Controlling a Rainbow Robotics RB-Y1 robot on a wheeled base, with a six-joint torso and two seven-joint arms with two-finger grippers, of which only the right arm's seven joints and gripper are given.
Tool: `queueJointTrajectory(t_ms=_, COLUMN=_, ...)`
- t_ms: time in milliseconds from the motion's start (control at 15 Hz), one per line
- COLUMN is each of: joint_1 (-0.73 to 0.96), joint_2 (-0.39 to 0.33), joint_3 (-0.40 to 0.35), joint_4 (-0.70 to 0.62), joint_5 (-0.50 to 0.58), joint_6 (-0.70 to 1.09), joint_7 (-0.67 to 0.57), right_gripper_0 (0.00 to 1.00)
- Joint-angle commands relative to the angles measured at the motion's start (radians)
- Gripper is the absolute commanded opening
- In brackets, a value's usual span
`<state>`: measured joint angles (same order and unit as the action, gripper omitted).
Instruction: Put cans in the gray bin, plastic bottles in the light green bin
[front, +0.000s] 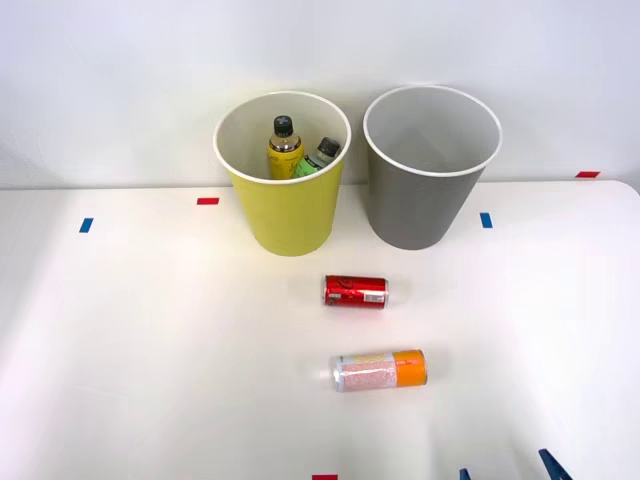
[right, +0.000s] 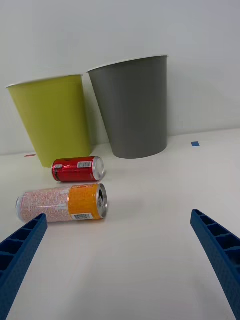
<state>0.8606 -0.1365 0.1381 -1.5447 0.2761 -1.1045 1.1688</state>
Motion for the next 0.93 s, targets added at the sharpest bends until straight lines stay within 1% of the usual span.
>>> queueJointTrajectory(t_ms=67, joint_1=0.0, joint_2=0.0, joint_3=0.0, joint_4=0.0, joint_5=0.0, joint_6=0.0, joint_7=0.0, right_gripper_0=1.0)
queueJointTrajectory(t_ms=200, joint_1=-0.023, joint_2=-0.002, joint_3=-0.003, joint_4=0.026, joint_5=0.0, joint_6=0.003, joint_7=0.003, right_gripper_0=1.0)
queueJointTrajectory(t_ms=267, joint_1=-0.029, joint_2=-0.018, joint_3=-0.002, joint_4=0.018, joint_5=-0.003, joint_6=-0.006, joint_7=0.008, right_gripper_0=1.0)
queueJointTrajectory(t_ms=400, joint_1=-0.032, joint_2=-0.08, joint_3=-0.002, joint_4=-0.035, joint_5=-0.005, joint_6=-0.005, joint_7=0.015, right_gripper_0=1.0)
queueJointTrajectory(t_ms=533, joint_1=-0.029, joint_2=-0.14, joint_3=0.005, joint_4=-0.121, joint_5=-0.006, joint_6=0.069, joint_7=0.012, right_gripper_0=0.96)
queueJointTrajectory(t_ms=733, joint_1=0.0, joint_2=-0.272, joint_3=0.006, joint_4=-0.313, joint_5=-0.005, joint_6=0.255, joint_7=0.006, right_gripper_0=0.96)
queueJointTrajectory(t_ms=800, joint_1=0.005, joint_2=-0.327, joint_3=0.012, joint_4=-0.357, joint_5=0.0, joint_6=0.307, joint_7=0.005, right_gripper_0=0.96)
queueJointTrajectory(t_ms=933, joint_1=-0.009, joint_2=-0.436, joint_3=0.031, joint_4=-0.396, joint_5=0.008, joint_6=0.37, joint_7=0.0, right_gripper_0=0.95)
